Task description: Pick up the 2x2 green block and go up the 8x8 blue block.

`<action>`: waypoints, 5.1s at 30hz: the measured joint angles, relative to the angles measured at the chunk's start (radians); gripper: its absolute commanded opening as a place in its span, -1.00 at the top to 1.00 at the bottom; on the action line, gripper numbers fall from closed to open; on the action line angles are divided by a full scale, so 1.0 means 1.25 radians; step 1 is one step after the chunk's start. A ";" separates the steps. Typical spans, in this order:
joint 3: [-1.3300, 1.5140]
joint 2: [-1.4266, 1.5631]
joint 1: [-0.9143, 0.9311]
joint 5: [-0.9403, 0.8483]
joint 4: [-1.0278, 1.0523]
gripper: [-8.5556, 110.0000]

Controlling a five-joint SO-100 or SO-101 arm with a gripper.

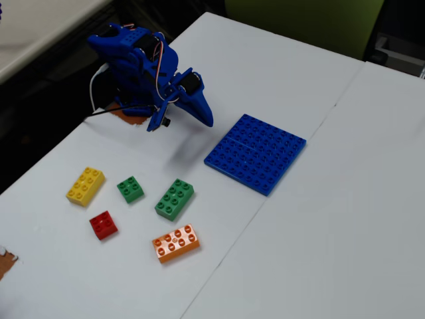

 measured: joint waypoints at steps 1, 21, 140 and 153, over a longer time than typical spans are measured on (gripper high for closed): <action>0.000 0.000 0.000 0.000 0.000 0.86; -0.039 0.001 0.011 -0.481 -0.081 0.84; -0.945 -1.371 0.753 -1.749 -0.013 0.51; -0.945 -1.371 0.746 -1.728 -0.013 0.54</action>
